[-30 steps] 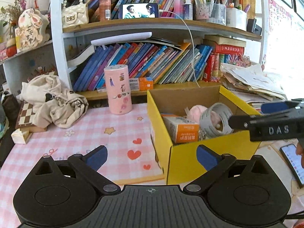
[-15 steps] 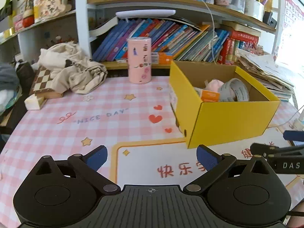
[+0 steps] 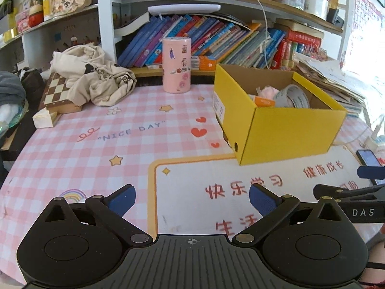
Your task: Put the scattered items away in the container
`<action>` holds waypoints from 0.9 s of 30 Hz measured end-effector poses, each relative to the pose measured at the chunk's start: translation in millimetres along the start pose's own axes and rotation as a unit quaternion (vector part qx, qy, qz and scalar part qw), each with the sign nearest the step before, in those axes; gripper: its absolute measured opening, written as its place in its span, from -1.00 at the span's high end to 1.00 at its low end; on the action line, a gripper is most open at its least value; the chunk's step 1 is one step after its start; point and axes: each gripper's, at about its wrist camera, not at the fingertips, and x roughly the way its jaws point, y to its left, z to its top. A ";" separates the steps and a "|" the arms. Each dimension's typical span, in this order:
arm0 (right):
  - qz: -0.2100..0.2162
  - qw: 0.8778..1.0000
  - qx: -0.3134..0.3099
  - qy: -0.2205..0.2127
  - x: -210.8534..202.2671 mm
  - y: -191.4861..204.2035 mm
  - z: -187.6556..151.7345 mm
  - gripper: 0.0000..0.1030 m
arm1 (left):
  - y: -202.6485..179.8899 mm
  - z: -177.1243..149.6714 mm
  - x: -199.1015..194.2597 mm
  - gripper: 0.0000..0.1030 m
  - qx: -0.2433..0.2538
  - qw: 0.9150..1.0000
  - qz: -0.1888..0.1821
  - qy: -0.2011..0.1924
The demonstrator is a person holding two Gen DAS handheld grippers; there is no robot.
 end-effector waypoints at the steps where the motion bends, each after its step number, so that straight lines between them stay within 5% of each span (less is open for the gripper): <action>1: 0.000 1.000 0.001 0.001 -1.1 0.6 -1.0 -1.00 | -0.5 -1.3 -0.7 -0.98 0.003 1.000 -0.001 0.002; 27: 0.001 1.000 -0.003 -0.001 -15.4 18.8 -10.7 -1.00 | 17.4 -13.7 -12.5 -1.00 -0.009 1.000 -0.002 0.019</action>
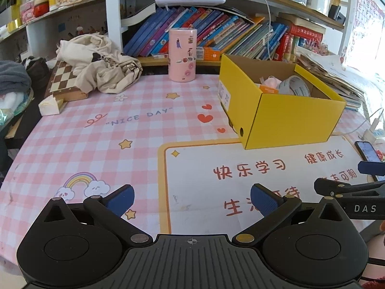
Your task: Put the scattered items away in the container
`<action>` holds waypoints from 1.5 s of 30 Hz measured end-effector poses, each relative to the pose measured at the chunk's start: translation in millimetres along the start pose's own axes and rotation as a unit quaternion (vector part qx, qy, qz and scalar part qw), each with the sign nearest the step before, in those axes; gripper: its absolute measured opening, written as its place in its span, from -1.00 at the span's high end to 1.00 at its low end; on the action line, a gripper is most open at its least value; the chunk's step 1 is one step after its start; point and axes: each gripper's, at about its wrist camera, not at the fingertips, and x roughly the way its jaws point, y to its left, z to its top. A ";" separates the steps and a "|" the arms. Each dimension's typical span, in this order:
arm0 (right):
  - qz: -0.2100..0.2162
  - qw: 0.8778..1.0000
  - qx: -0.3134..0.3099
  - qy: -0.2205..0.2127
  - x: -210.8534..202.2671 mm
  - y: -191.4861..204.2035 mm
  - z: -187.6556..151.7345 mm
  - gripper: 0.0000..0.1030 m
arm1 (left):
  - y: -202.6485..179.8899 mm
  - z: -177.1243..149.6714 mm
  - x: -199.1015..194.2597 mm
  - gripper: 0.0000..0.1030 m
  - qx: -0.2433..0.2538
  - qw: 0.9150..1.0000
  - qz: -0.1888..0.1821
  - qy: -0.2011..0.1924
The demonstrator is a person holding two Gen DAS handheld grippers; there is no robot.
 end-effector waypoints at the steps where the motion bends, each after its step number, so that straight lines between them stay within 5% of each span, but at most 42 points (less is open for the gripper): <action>1: 0.000 1.000 0.000 0.000 -0.2 0.1 0.0 -1.00 | 0.3 -0.1 0.0 -1.00 -0.001 1.000 0.001 0.000; 45: -0.002 1.000 -0.001 0.002 -0.5 5.2 -0.9 -1.00 | 1.8 -1.2 0.3 -1.00 0.004 1.000 -0.002 0.005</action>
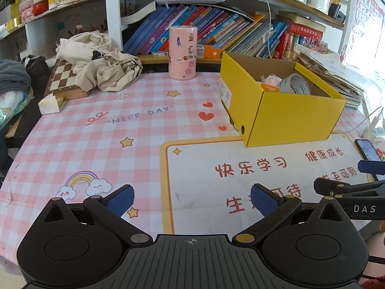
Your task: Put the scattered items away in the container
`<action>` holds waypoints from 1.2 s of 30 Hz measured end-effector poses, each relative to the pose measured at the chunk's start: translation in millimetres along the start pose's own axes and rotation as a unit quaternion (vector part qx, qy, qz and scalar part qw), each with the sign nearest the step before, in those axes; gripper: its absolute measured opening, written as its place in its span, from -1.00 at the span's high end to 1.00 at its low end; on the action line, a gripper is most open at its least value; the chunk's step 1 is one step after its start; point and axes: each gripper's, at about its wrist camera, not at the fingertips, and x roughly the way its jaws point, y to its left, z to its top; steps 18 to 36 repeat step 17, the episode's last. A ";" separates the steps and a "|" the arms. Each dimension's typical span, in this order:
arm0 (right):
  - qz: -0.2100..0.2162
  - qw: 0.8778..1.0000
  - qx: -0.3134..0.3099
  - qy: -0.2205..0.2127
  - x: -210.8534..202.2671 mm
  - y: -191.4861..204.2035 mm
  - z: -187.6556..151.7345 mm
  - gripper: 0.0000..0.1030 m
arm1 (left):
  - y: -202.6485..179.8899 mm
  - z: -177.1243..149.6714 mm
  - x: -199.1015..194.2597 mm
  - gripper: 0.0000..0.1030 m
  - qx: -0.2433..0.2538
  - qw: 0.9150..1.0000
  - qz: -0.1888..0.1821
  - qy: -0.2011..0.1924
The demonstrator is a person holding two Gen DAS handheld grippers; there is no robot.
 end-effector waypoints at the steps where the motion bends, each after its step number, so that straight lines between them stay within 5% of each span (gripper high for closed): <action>1: 0.000 1.000 0.000 0.000 0.0 -0.1 0.1 -1.00 | -0.2 -0.2 0.0 -1.00 0.000 1.000 0.000 0.000; 36: -0.001 1.000 -0.005 0.004 2.7 0.8 -0.7 -1.00 | 3.6 -0.1 1.6 -1.00 -0.012 1.000 -0.007 0.001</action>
